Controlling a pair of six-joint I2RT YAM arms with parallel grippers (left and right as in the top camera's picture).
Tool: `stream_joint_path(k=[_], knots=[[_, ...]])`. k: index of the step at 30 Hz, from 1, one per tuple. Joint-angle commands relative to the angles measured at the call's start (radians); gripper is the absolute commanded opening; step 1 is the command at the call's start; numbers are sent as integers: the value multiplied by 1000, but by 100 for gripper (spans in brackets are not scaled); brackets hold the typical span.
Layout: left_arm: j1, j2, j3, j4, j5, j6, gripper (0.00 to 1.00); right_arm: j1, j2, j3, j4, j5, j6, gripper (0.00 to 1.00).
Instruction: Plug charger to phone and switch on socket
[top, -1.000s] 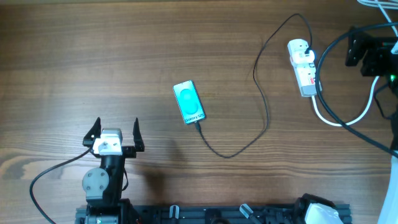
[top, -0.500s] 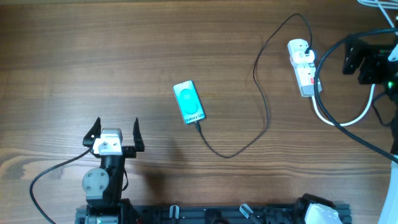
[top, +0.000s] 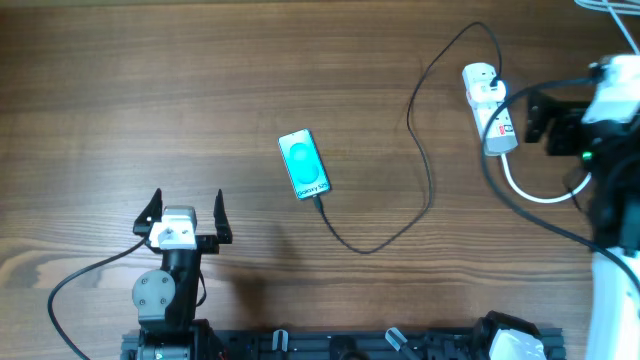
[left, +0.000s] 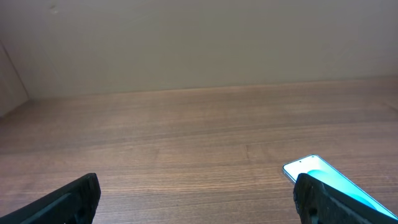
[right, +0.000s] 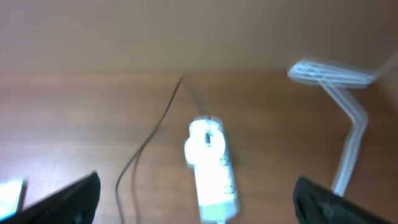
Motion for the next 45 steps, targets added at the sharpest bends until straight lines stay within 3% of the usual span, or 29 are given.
stream_joint_path(k=[1,5,9,14,27,34,45], knots=[[-1,-9,-6,-4,-5,-10,100,10,-79,-343,338,-275,-16,100],[-1,-9,-6,-4,-5,-10,100,64,-137,-696,805,-303,-20,100],[-1,-9,-6,-4,-5,-10,100,143,-179,-877,1001,-195,-19,100],[-1,-9,-6,-4,-5,-10,100,231,-208,-940,927,-71,-20,100],[-1,-9,-6,-4,-5,-10,100,245,-341,-1023,638,-72,-19,100],[-1,-9,-6,-4,-5,-10,100,247,-519,-1023,488,-72,-14,100],[-1,-9,-6,-4,-5,-10,100,351,-871,-1023,487,-72,8,100]])
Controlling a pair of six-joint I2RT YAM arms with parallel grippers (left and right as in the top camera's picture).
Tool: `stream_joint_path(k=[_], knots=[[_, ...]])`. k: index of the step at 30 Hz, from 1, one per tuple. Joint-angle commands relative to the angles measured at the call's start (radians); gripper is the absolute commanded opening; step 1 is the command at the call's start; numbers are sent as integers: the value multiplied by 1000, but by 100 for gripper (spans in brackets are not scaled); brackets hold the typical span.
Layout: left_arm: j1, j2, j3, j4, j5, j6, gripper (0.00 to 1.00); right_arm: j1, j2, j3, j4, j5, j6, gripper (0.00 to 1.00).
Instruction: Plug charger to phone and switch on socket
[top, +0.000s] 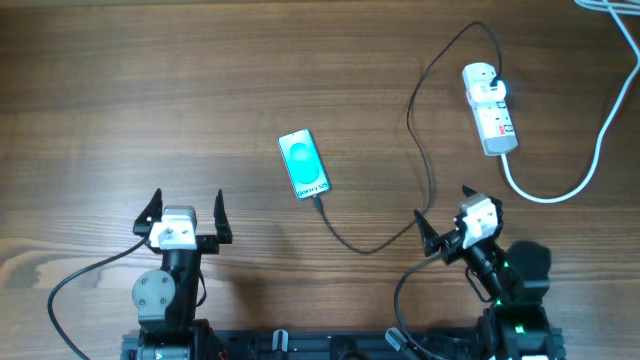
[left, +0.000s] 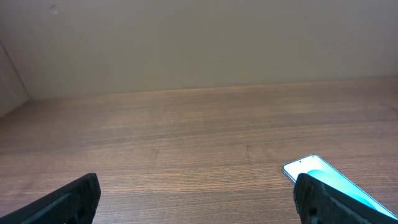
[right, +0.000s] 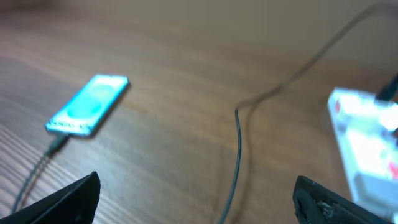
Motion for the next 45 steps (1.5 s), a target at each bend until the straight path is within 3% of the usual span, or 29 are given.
stream_joint_path(k=[1,5,45], knots=[[-1,-9,-5,-4,-5,-10,100,17,-142,-2,5,3,22,100],[-1,-9,-5,-4,-5,-10,100,23,-294,-2,5,3,21,100],[-1,-7,-5,-4,-5,-10,100,26,-291,-2,8,3,19,99]])
